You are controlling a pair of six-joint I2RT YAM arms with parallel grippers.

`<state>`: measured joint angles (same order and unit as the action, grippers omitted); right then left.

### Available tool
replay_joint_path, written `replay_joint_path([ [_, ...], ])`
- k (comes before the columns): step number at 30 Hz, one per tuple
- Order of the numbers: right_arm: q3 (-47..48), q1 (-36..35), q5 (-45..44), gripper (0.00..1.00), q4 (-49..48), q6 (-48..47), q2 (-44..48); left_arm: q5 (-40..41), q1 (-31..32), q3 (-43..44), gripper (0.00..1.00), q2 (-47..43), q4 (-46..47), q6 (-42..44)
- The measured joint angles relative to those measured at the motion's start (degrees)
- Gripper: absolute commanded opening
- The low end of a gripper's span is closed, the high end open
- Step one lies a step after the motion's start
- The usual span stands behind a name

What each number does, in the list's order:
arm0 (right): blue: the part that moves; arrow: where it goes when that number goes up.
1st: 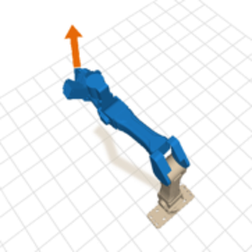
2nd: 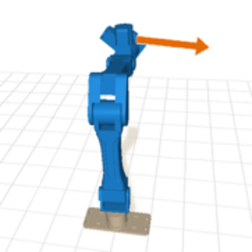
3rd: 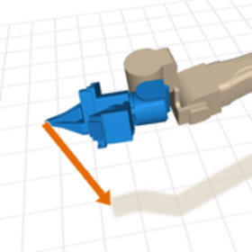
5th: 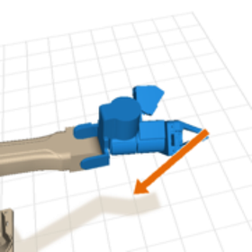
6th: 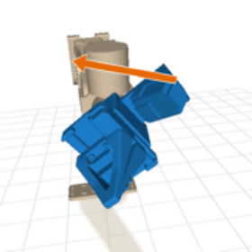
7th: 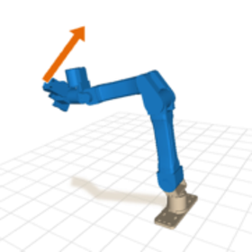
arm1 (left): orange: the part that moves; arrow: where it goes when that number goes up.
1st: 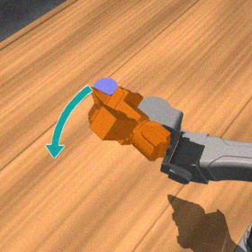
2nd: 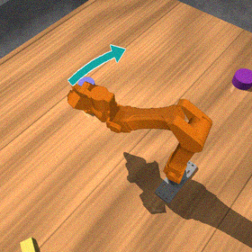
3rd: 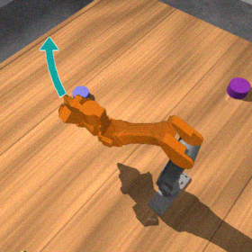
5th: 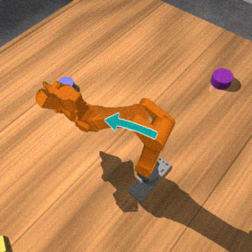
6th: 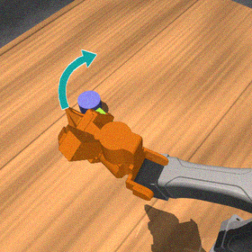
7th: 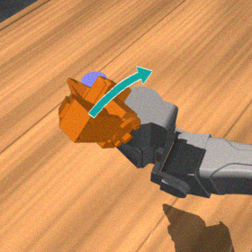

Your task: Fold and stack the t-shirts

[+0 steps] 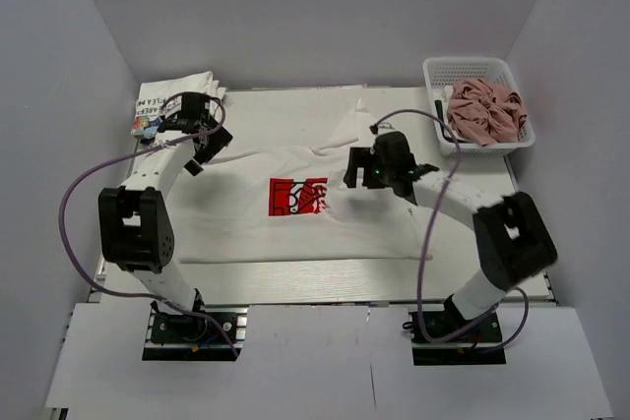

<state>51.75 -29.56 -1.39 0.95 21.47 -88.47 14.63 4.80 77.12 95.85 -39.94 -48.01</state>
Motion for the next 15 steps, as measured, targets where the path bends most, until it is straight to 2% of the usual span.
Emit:
replay_joint_path([
  [4,10.9,0.2,0.1,0.9,-2.9,-0.6,-12.9,1.2,-2.1,1.4,1.0,4.3,-2.1,0.0],
  [8,19.0,0.4,0.5,0.9,-3.3,-1.0,-21.1,1.6,-4.0,3.0,1.0,6.1,-3.9,0.1],
  [11,22.7,0.7,0.3,0.9,-2.3,-2.1,-23.6,1.5,-5.0,4.8,1.0,7.2,-4.2,0.2],
  [15,23.4,0.7,-0.2,0.9,-2.3,-4.9,-21.7,1.4,-5.5,5.2,1.0,8.0,-4.3,0.7],
])
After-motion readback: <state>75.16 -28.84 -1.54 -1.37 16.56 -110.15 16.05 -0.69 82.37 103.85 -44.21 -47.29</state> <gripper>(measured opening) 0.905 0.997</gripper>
